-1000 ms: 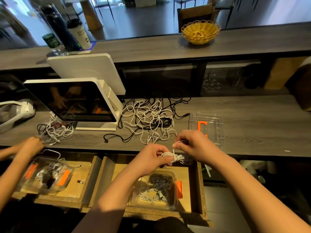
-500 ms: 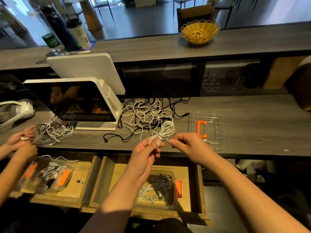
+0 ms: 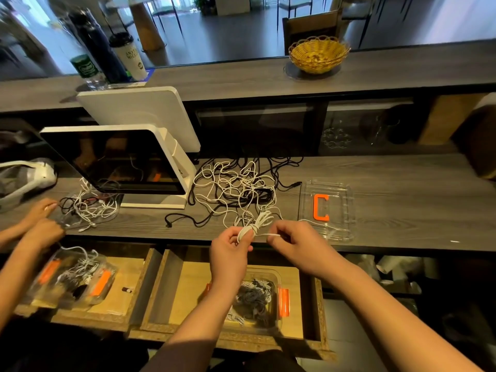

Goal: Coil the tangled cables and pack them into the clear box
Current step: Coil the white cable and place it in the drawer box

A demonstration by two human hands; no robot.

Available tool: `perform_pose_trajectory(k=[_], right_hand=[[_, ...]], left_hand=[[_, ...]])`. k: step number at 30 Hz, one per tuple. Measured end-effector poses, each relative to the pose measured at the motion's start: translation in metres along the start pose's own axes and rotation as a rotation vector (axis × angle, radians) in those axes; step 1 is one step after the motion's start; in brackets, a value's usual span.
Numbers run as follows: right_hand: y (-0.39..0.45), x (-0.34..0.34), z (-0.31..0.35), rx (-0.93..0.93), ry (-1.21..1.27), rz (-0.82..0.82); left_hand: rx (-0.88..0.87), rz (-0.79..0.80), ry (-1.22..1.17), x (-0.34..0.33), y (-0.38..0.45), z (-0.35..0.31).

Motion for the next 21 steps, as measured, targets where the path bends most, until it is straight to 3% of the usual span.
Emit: perform_pose_trajectory(k=[2, 7, 12, 16, 21], right_hand=[[-0.003, 0.005, 0.003, 0.026, 0.041, -0.04], [-0.01, 0.02, -0.004, 0.024, 0.001, -0.132], [-0.024, 0.038, -0.009, 0.029, 0.162, -0.088], [-0.028, 0.039, -0.004, 0.129, 0.316, -0.067], [-0.023, 0.028, -0.004, 0.117, 0.317, -0.136]], left_hand=[[-0.004, 0.096, 0.089, 0.003, 0.0, -0.004], [0.01, 0.53, 0.119, -0.007, -0.011, -0.023], [-0.041, 0.725, 0.055, 0.004, -0.016, -0.042], [-0.044, 0.72, -0.206, 0.008, -0.02, -0.05], [0.053, 0.487, -0.604, -0.006, -0.017, -0.043]])
Point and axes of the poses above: each hand's wrist, its own y-axis towards the middle knuckle, its own x-axis out of the back of the hand, z = x × y, the point moved 2 cm from there along y, towards the middle knuckle, and after that the axes turned 15 degrees about z, right-handed, at the moved point
